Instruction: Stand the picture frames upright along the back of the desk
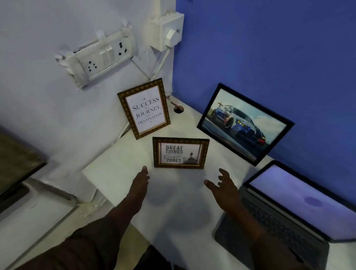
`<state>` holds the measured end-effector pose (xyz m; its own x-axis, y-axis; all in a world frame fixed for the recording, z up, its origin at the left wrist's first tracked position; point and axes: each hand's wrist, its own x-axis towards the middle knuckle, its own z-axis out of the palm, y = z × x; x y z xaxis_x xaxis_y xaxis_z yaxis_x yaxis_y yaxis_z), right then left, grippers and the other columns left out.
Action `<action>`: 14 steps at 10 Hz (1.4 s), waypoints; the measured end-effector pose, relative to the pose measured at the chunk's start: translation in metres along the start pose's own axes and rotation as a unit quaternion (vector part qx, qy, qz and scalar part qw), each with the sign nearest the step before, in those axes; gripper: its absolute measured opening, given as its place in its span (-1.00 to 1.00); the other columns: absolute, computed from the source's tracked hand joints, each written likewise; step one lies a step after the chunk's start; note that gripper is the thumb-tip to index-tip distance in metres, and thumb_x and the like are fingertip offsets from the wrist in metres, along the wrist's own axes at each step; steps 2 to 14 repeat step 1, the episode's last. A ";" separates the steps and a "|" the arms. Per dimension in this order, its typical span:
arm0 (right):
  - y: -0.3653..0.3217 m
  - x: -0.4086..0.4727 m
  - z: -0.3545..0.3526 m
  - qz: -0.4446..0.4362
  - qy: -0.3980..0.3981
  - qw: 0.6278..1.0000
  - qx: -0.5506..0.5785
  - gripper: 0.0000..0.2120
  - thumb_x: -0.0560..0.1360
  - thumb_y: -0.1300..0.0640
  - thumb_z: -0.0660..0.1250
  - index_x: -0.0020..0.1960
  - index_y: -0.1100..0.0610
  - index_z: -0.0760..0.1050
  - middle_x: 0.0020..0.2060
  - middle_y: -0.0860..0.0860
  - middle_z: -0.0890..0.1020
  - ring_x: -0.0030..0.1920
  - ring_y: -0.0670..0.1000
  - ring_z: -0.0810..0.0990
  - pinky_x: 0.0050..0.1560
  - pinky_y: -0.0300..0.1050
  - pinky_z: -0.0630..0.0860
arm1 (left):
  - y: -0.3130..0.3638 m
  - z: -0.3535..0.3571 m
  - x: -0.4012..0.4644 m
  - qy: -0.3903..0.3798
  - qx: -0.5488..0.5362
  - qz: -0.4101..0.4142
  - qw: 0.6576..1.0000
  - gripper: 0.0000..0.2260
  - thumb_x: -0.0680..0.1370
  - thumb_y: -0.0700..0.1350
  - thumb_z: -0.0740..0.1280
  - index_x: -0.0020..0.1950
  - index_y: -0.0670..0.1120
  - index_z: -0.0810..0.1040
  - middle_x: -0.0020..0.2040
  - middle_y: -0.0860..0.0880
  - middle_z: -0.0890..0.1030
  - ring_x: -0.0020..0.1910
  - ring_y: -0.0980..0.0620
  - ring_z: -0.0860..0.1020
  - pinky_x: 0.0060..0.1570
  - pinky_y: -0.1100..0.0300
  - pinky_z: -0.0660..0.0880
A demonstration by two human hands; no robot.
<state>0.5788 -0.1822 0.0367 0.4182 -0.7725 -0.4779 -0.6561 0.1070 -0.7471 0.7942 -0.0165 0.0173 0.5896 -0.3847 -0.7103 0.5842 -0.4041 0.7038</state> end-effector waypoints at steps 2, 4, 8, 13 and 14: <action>0.021 -0.031 -0.011 -0.016 -0.012 1.000 0.012 -0.19 0.50 -0.13 0.46 0.61 0.00 0.14 0.54 0.15 0.35 0.49 0.17 0.39 0.45 0.17 0.39 | -0.026 0.002 -0.044 -0.007 0.024 0.011 1.000 -0.43 0.69 0.20 0.08 0.57 -0.14 0.33 0.52 -0.17 0.41 0.48 -0.17 0.39 0.47 -0.04 0.26; 0.021 -0.031 -0.011 -0.016 -0.012 1.000 0.012 -0.19 0.50 -0.13 0.46 0.61 0.00 0.14 0.54 0.15 0.35 0.49 0.17 0.39 0.45 0.17 0.39 | -0.026 0.002 -0.044 -0.007 0.024 0.011 1.000 -0.43 0.69 0.20 0.08 0.57 -0.14 0.33 0.52 -0.17 0.41 0.48 -0.17 0.39 0.47 -0.04 0.26; 0.021 -0.031 -0.011 -0.016 -0.012 1.000 0.012 -0.19 0.50 -0.13 0.46 0.61 0.00 0.14 0.54 0.15 0.35 0.49 0.17 0.39 0.45 0.17 0.39 | -0.026 0.002 -0.044 -0.007 0.024 0.011 1.000 -0.43 0.69 0.20 0.08 0.57 -0.14 0.33 0.52 -0.17 0.41 0.48 -0.17 0.39 0.47 -0.04 0.26; 0.021 -0.031 -0.011 -0.016 -0.012 1.000 0.012 -0.19 0.50 -0.13 0.46 0.61 0.00 0.14 0.54 0.15 0.35 0.49 0.17 0.39 0.45 0.17 0.39 | -0.026 0.002 -0.044 -0.007 0.024 0.011 1.000 -0.43 0.69 0.20 0.08 0.57 -0.14 0.33 0.52 -0.17 0.41 0.48 -0.17 0.39 0.47 -0.04 0.26; 0.021 -0.031 -0.011 -0.016 -0.012 1.000 0.012 -0.19 0.50 -0.13 0.46 0.61 0.00 0.14 0.54 0.15 0.35 0.49 0.17 0.39 0.45 0.17 0.39 | -0.026 0.002 -0.044 -0.007 0.024 0.011 1.000 -0.43 0.69 0.20 0.08 0.57 -0.14 0.33 0.52 -0.17 0.41 0.48 -0.17 0.39 0.47 -0.04 0.26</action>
